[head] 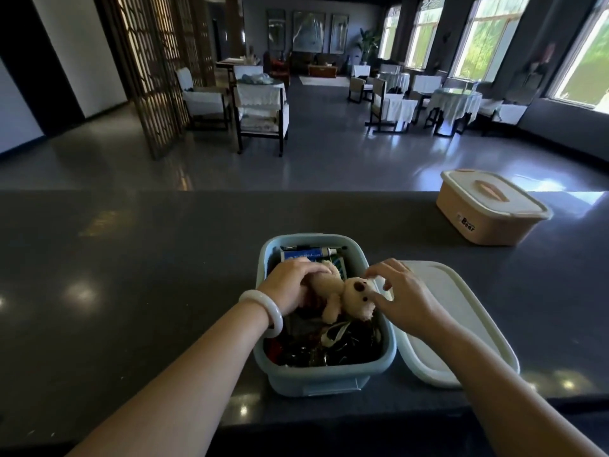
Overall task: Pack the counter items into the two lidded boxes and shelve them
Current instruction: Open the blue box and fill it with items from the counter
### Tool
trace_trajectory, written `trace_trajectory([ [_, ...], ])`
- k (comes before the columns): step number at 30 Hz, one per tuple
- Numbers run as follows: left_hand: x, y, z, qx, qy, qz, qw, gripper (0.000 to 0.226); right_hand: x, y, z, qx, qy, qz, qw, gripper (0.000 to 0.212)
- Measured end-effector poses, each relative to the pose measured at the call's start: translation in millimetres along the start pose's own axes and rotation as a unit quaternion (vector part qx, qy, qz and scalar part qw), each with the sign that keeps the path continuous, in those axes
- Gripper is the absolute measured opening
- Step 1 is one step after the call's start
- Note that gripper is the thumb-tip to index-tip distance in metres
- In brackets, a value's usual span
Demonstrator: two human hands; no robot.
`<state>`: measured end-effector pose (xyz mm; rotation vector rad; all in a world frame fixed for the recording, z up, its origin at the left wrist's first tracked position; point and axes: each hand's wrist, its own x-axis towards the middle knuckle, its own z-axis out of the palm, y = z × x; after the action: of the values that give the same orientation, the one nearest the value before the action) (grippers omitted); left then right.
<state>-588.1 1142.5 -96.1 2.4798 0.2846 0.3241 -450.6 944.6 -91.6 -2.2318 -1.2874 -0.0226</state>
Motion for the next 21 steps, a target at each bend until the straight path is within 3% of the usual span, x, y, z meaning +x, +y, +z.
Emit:
trace_trajectory([
  [3,-1.7,-2.4,2.3,0.139,-0.038,-0.020,0.989,0.050,8.5,2.8,9.5,0.007,-0.036,-0.021,0.999,0.033],
  [6,-10.3,-4.1,10.5,0.277,-0.062,-0.055,0.957,0.062,15.1,5.3,23.6,0.014,-0.134,-0.015,0.991,0.050],
  [9,-22.8,-5.5,19.7,0.290,-0.092,-0.131,0.943,0.088,20.0,10.6,36.1,-0.036,-0.166,-0.023,0.985,0.059],
  [11,-28.7,-4.4,25.0,0.284,-0.103,-0.168,0.938,0.093,22.1,12.0,40.3,-0.041,-0.158,-0.034,0.986,0.061],
  [21,-32.5,-7.6,34.5,0.269,-0.088,-0.183,0.941,0.067,24.7,21.0,46.8,0.029,-0.132,-0.071,0.988,0.058],
])
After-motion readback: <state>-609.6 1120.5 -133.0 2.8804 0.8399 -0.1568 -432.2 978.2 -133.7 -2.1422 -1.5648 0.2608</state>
